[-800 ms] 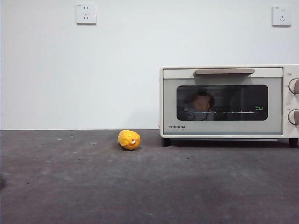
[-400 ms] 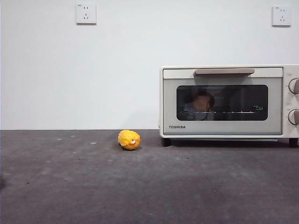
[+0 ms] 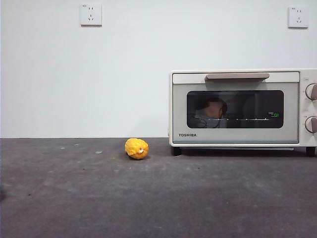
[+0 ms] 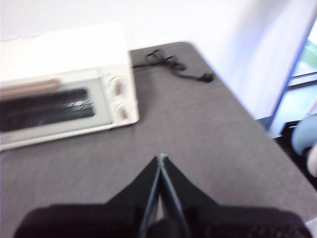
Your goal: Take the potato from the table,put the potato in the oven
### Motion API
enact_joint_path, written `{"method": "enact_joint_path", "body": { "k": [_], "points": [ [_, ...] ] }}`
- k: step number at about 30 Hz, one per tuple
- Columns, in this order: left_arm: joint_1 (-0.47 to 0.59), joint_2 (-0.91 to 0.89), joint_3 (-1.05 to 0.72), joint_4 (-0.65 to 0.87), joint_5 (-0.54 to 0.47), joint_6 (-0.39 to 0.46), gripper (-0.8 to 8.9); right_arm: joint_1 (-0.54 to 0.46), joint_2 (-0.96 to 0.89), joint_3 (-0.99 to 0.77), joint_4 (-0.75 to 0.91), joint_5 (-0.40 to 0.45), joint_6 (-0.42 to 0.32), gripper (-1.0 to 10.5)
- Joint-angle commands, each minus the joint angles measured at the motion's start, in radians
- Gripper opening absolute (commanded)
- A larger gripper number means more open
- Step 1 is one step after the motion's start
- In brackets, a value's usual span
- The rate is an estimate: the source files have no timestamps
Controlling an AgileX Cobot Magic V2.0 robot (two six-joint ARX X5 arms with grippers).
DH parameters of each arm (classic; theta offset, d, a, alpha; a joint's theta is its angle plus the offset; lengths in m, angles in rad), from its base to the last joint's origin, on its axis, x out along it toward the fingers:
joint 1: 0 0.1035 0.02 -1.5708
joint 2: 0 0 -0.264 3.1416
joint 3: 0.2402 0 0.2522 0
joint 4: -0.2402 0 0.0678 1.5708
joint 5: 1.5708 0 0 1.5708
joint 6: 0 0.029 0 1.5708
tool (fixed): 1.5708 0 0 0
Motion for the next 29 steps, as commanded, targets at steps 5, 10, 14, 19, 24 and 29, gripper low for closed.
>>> {"method": "enact_joint_path", "body": {
  "k": [5,10,14,19,24,29],
  "points": [
    [-0.002,0.0,-0.01,0.007,-0.002,-0.006,-0.04,-0.129,-0.048,-0.1,0.251,-0.047,-0.064,0.0],
    [-0.002,0.0,-0.01,0.007,-0.002,-0.006,-0.04,-0.208,-0.128,-0.333,0.586,-0.269,-0.231,0.0],
    [-0.002,0.0,-0.01,0.007,-0.002,-0.006,-0.04,-0.29,-0.196,-0.558,0.848,-0.519,-0.331,0.0],
    [-0.002,0.0,-0.01,0.007,-0.002,-0.006,-0.04,-0.401,-0.302,-0.825,1.079,-0.729,-0.384,0.0],
    [-0.002,0.0,-0.01,0.007,-0.002,-0.006,-0.04,-0.467,-0.409,-1.014,1.144,-0.762,-0.38,0.0],
    [-0.002,0.005,-0.01,0.007,-0.002,-0.006,-0.04,-0.509,-0.408,-1.077,1.15,-0.801,-0.381,0.0]
  ]
}}
